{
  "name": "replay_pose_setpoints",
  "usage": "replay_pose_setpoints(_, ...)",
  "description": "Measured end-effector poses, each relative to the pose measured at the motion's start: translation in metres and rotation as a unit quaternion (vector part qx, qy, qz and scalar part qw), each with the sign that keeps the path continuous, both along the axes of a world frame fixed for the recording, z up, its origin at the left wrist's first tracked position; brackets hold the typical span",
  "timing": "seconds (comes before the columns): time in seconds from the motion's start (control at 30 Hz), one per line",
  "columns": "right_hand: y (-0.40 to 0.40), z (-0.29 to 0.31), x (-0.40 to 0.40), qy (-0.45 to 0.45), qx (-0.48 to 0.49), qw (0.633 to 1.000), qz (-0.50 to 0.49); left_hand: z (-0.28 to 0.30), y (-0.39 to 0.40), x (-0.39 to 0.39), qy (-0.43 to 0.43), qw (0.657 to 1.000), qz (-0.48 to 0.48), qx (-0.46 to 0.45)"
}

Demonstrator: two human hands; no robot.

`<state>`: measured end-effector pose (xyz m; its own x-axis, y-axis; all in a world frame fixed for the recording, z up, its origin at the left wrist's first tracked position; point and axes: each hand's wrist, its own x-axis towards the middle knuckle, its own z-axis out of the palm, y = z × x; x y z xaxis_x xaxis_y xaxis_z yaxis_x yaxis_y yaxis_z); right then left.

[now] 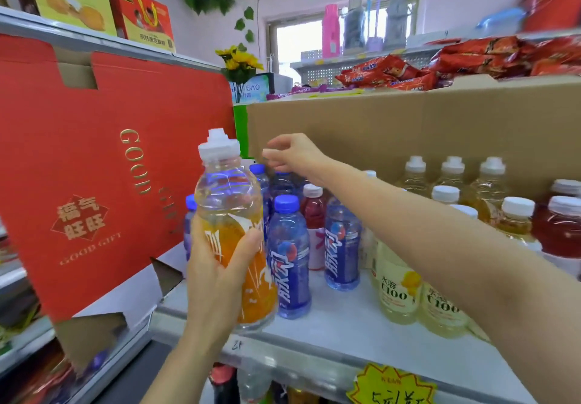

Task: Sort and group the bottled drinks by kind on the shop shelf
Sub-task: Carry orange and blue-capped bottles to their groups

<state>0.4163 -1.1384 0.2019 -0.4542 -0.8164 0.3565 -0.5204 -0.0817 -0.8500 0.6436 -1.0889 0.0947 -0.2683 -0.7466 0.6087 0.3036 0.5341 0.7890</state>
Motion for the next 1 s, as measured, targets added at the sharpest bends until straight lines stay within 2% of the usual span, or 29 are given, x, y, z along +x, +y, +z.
replay_pose_setpoints(0.13,0.084,-0.010,0.034,-0.008,-0.139,0.990,-0.011,0.019,0.011,-0.025,0.019,0.998,-0.063,-0.017)
replay_pose_setpoints(0.33,0.194,-0.084,0.090,-0.086,-0.209,0.972,0.064,0.017,0.052,-0.069,0.076,0.983,-0.169,0.010)
replay_pose_setpoints(0.5,0.235,-0.122,0.091,-0.061,-0.273,0.958,-0.055,-0.014,0.106,-0.090,0.046,0.960,-0.277,0.020)
replay_pose_setpoints(0.67,0.285,-0.146,0.072,-0.037,-0.282,0.951,-0.122,-0.026,0.155,-0.105,0.002,0.927,-0.374,0.007)
replay_pose_setpoints(0.8,0.321,-0.154,0.048,-0.032,-0.276,0.945,-0.175,-0.032,0.176,-0.129,-0.051,0.940,-0.334,-0.048)
replay_pose_setpoints(0.87,0.341,-0.155,0.032,-0.036,-0.263,0.944,-0.196,-0.038,0.176,-0.145,-0.069,0.958,-0.261,-0.094)
replay_pose_setpoints(1.0,0.382,-0.150,-0.008,-0.049,-0.248,0.938,-0.238,-0.038,0.175,-0.173,-0.068,0.982,-0.132,-0.112)
